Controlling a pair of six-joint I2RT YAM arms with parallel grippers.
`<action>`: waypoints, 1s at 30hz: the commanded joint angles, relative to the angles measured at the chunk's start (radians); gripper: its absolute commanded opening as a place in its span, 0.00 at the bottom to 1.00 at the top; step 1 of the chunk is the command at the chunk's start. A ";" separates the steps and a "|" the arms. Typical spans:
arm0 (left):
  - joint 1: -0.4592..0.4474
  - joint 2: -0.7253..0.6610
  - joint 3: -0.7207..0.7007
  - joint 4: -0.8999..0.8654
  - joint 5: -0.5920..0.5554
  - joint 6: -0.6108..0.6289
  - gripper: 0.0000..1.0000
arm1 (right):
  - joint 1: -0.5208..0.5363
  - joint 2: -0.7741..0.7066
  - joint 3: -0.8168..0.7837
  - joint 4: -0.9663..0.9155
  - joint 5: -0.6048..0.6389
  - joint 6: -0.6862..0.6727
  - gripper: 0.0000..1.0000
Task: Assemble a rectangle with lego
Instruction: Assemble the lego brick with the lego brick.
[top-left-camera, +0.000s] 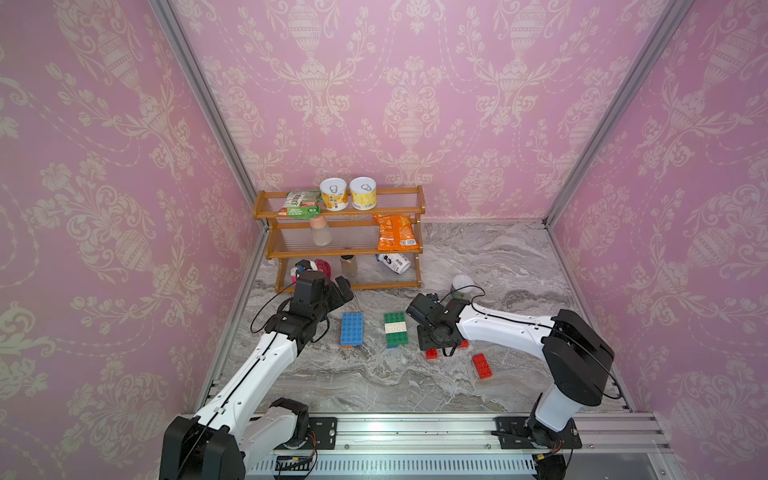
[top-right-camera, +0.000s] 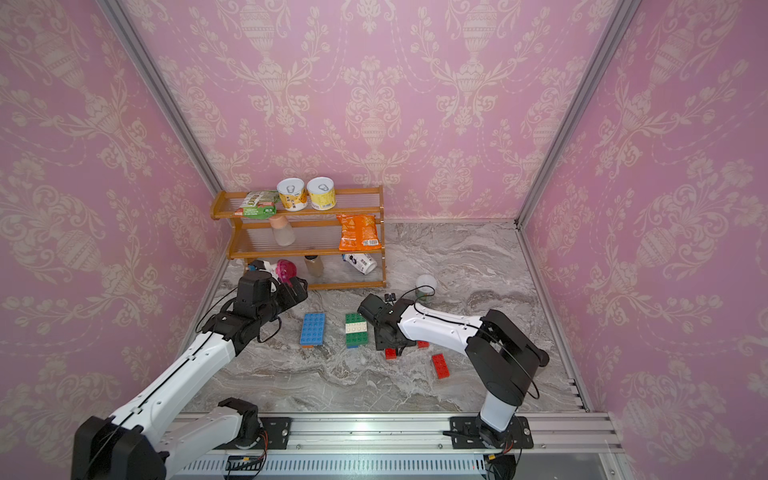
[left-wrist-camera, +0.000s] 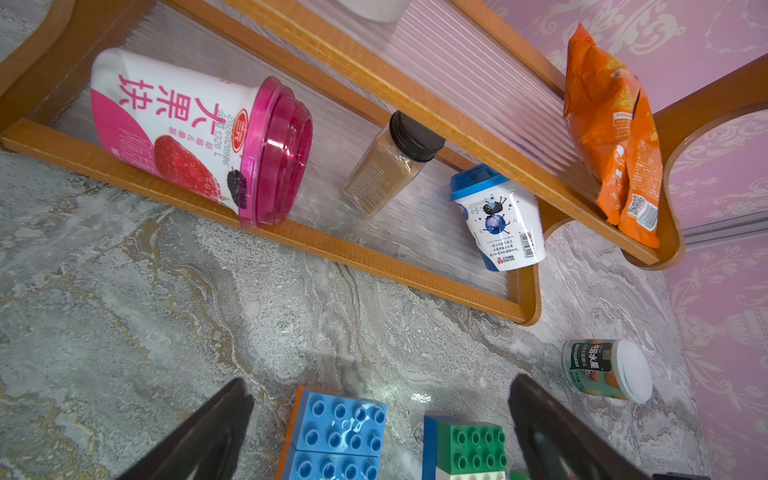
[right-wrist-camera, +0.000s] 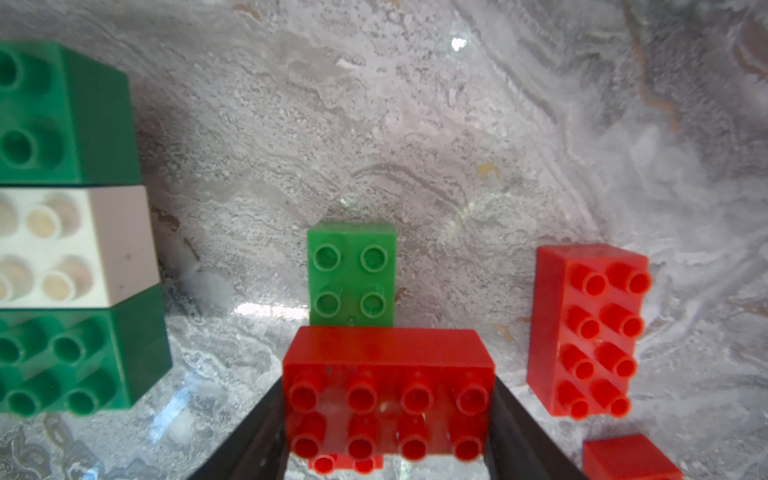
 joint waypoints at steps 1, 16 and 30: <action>-0.007 0.008 0.008 0.003 0.007 0.005 0.99 | -0.018 0.066 -0.028 -0.049 -0.024 -0.016 0.45; -0.007 0.011 0.008 0.002 0.005 0.004 0.99 | -0.040 0.136 -0.017 -0.096 -0.059 -0.078 0.40; -0.007 0.022 0.008 0.005 0.012 0.000 0.99 | -0.058 0.255 0.024 -0.151 -0.158 -0.103 0.22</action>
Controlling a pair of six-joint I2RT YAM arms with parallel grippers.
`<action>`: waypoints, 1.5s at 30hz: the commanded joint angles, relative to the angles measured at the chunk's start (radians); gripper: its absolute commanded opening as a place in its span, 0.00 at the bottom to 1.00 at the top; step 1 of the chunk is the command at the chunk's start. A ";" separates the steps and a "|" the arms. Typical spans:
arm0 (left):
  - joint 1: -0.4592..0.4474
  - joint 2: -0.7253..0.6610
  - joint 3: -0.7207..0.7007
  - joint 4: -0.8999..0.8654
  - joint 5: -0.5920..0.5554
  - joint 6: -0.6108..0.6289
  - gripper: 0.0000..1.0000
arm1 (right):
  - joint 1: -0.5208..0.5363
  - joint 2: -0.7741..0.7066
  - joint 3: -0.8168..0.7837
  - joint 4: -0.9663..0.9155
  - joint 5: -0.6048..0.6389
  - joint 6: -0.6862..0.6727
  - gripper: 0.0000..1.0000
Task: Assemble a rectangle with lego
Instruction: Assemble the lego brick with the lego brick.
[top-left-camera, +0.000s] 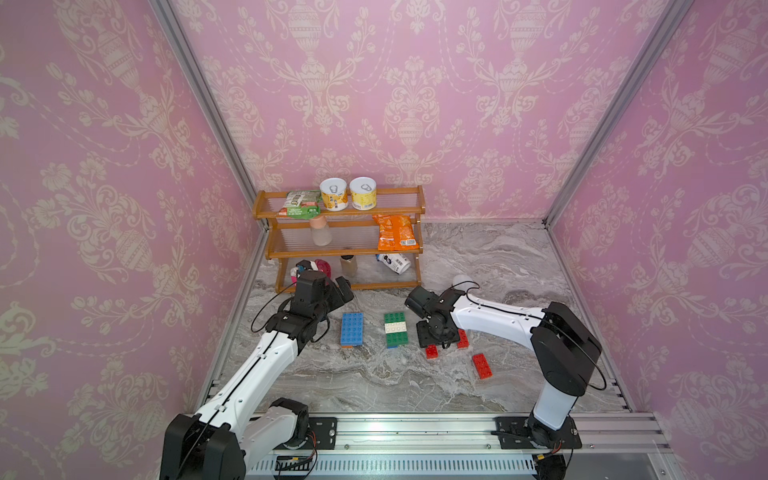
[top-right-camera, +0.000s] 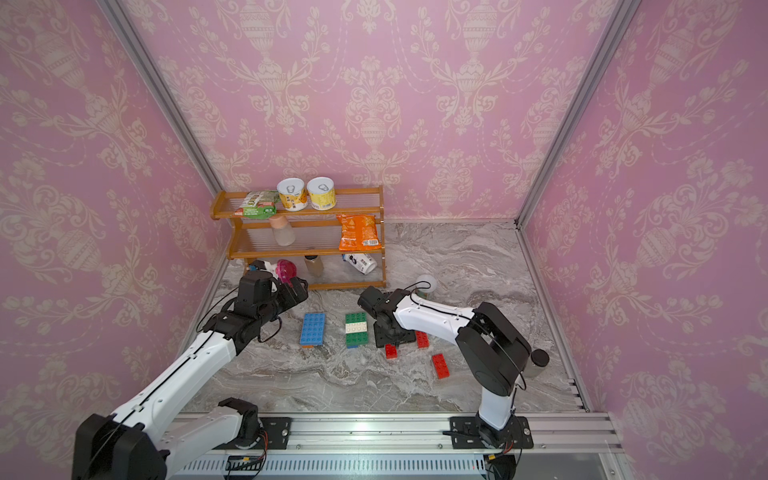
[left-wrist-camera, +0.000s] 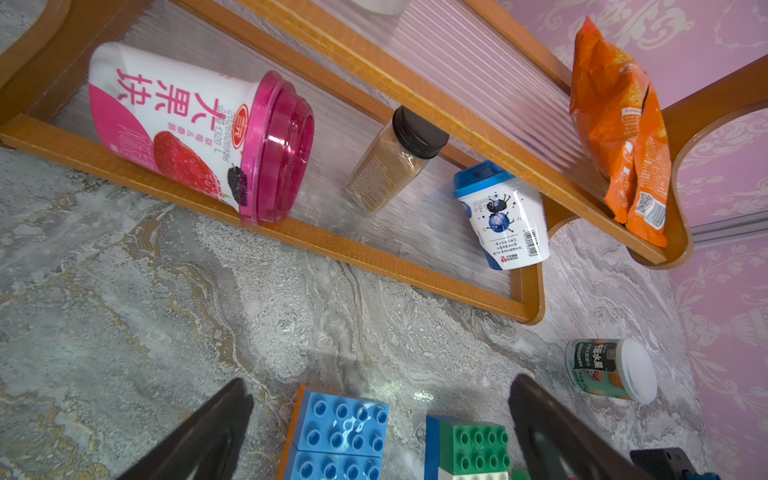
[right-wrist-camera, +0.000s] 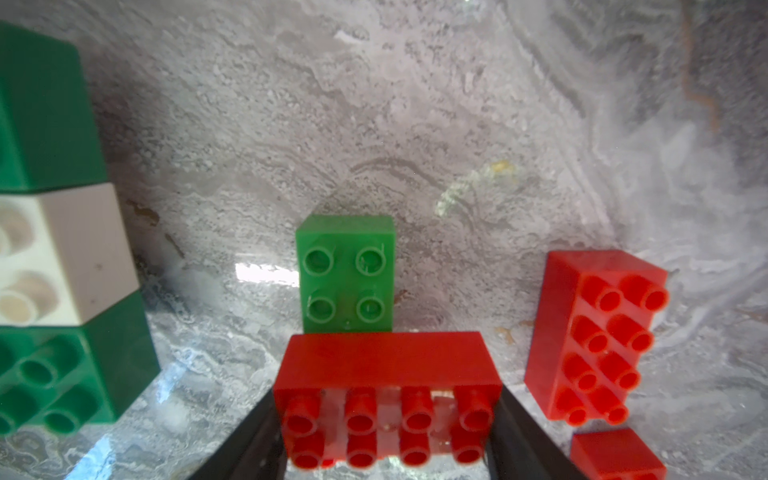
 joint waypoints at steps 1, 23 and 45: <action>-0.007 0.010 0.007 0.005 0.012 0.002 0.99 | -0.011 0.155 -0.076 -0.043 -0.071 -0.031 0.21; -0.008 0.012 0.007 0.008 0.016 0.003 0.99 | -0.060 0.151 0.066 -0.194 -0.050 -0.055 0.19; -0.007 0.012 0.007 0.005 0.015 0.006 0.99 | -0.065 0.231 0.104 -0.187 -0.098 -0.082 0.22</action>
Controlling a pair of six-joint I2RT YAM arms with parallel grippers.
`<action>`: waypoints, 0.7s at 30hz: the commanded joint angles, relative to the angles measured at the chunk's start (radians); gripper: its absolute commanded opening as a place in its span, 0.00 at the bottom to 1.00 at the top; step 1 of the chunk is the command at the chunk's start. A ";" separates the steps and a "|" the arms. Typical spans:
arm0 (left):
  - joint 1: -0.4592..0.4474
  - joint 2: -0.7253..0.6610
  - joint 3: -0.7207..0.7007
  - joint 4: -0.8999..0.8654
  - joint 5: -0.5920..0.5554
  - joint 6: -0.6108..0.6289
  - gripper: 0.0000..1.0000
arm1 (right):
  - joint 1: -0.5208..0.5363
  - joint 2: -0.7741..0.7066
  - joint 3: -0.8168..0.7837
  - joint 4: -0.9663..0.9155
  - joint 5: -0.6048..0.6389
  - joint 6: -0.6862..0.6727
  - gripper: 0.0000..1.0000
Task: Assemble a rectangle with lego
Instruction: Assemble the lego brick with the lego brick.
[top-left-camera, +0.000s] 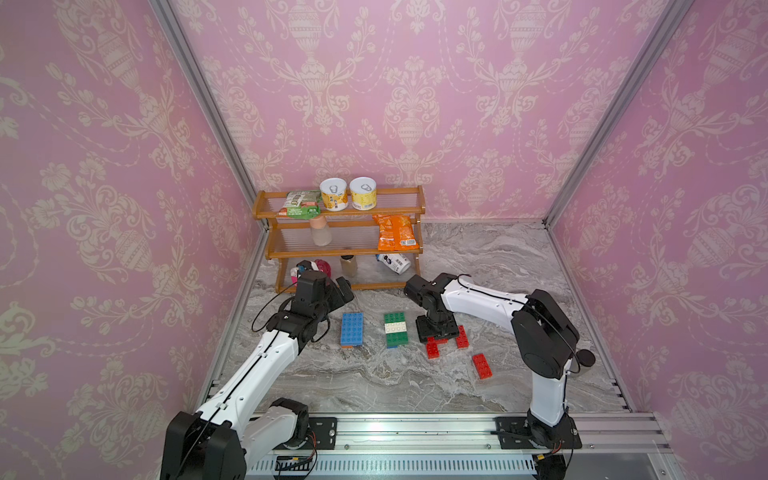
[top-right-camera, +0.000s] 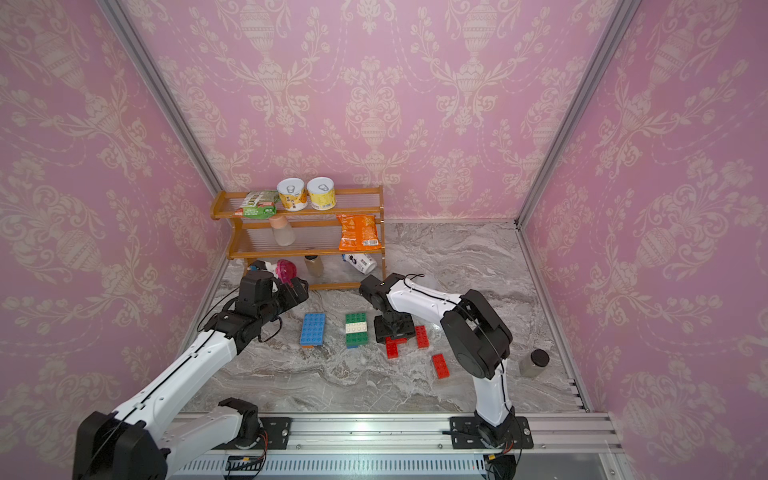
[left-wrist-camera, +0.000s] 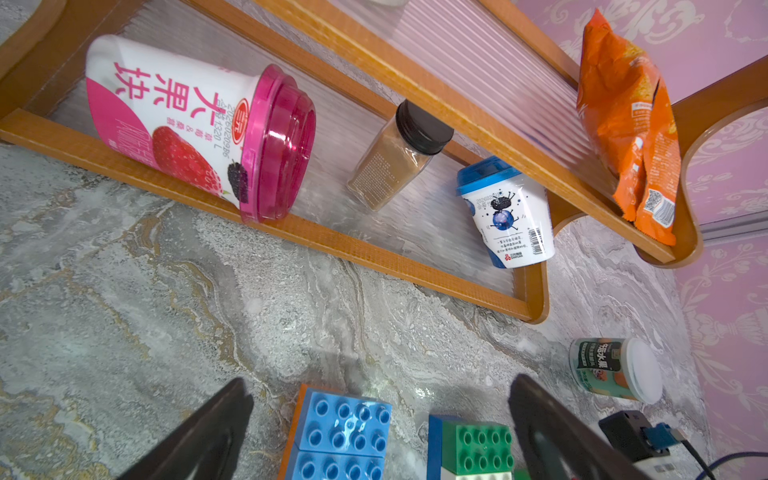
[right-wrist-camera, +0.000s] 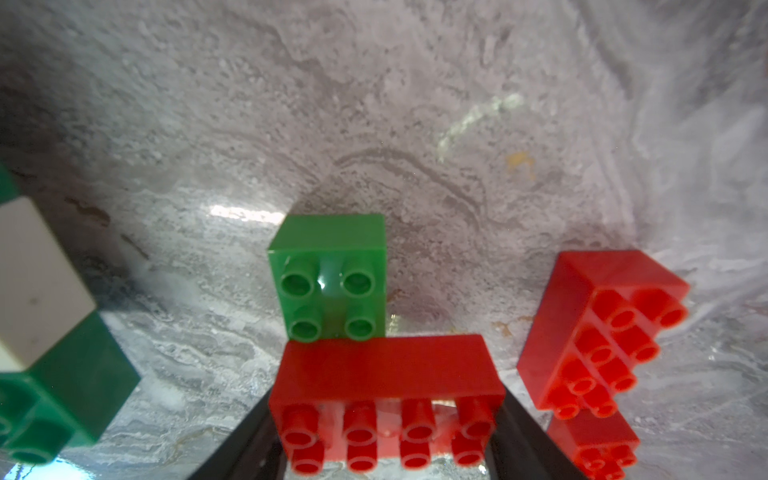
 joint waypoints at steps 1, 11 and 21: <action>-0.007 0.004 0.007 0.006 0.015 0.006 0.99 | 0.001 0.096 -0.080 0.014 0.014 -0.006 0.24; -0.007 0.003 0.008 0.003 0.020 0.002 0.99 | 0.001 -0.004 -0.083 0.034 0.016 0.012 0.61; -0.008 0.002 0.037 -0.009 0.017 0.003 0.99 | 0.005 -0.091 -0.083 0.040 0.010 0.019 0.88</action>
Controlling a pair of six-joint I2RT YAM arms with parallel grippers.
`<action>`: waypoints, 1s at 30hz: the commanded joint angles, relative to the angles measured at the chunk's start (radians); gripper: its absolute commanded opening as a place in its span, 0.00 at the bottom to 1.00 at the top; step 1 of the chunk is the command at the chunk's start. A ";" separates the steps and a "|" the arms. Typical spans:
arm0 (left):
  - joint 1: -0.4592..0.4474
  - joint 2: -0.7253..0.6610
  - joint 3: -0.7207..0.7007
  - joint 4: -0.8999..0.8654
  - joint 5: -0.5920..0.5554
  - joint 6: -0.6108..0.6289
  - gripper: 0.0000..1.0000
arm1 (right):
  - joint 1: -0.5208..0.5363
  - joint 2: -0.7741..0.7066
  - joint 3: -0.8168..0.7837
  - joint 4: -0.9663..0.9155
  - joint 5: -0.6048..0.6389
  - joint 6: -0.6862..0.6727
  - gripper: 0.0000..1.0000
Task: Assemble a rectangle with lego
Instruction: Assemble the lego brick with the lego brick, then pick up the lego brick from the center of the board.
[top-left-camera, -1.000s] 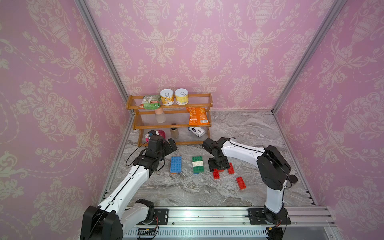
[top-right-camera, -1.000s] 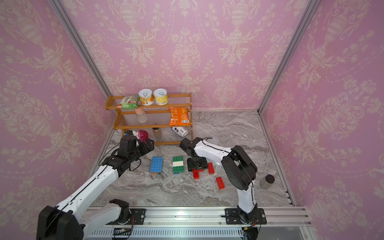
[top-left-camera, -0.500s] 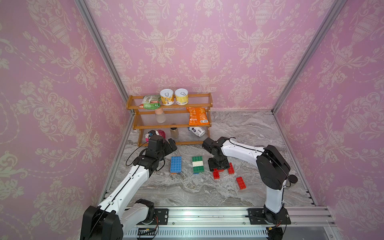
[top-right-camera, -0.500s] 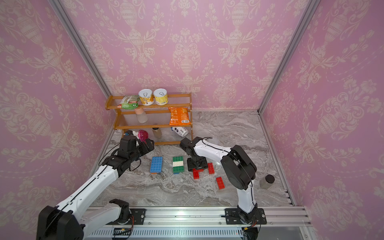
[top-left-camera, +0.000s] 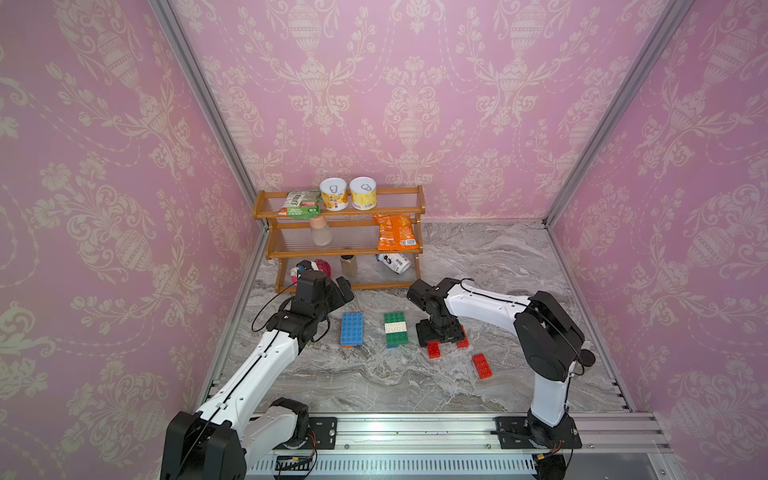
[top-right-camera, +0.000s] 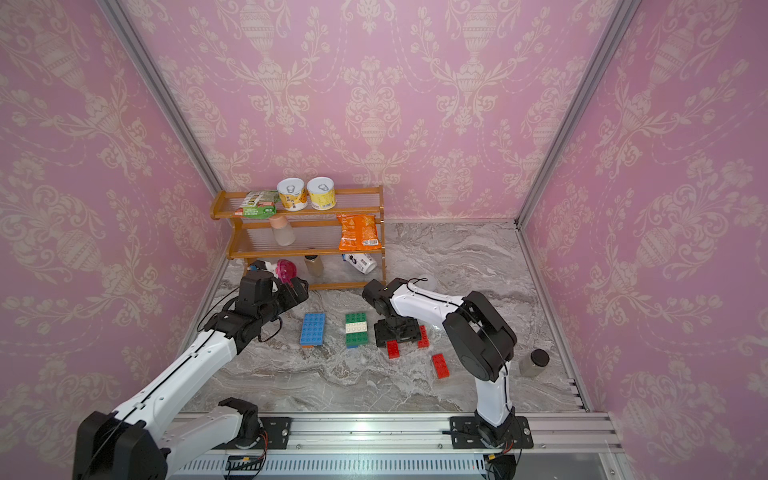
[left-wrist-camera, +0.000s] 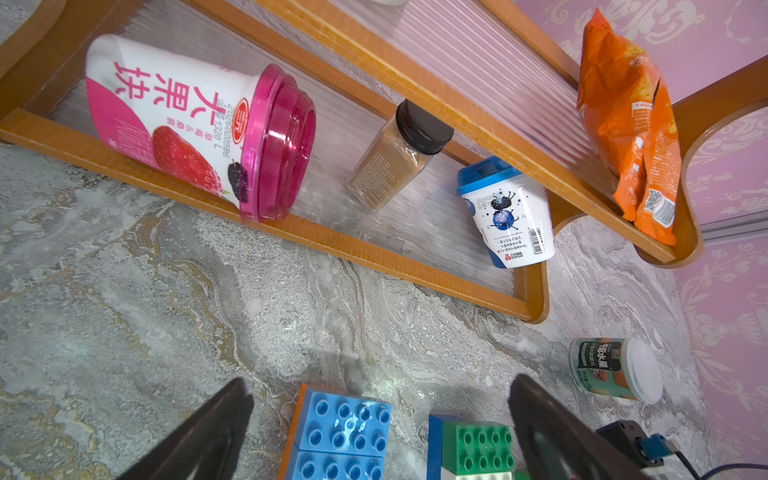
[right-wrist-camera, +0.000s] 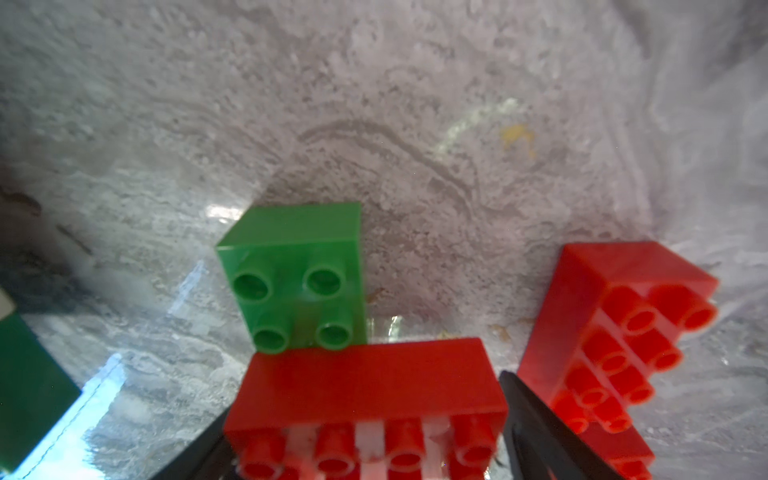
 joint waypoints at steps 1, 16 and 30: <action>-0.008 0.001 0.038 -0.010 0.018 0.003 0.99 | 0.005 -0.056 -0.006 -0.008 0.005 0.012 0.89; -0.008 -0.031 0.050 -0.033 0.009 0.011 0.99 | 0.003 -0.304 -0.109 -0.079 0.095 0.153 0.91; -0.008 -0.031 0.047 -0.029 0.017 0.009 0.99 | 0.029 -0.472 -0.509 0.176 -0.065 0.376 0.46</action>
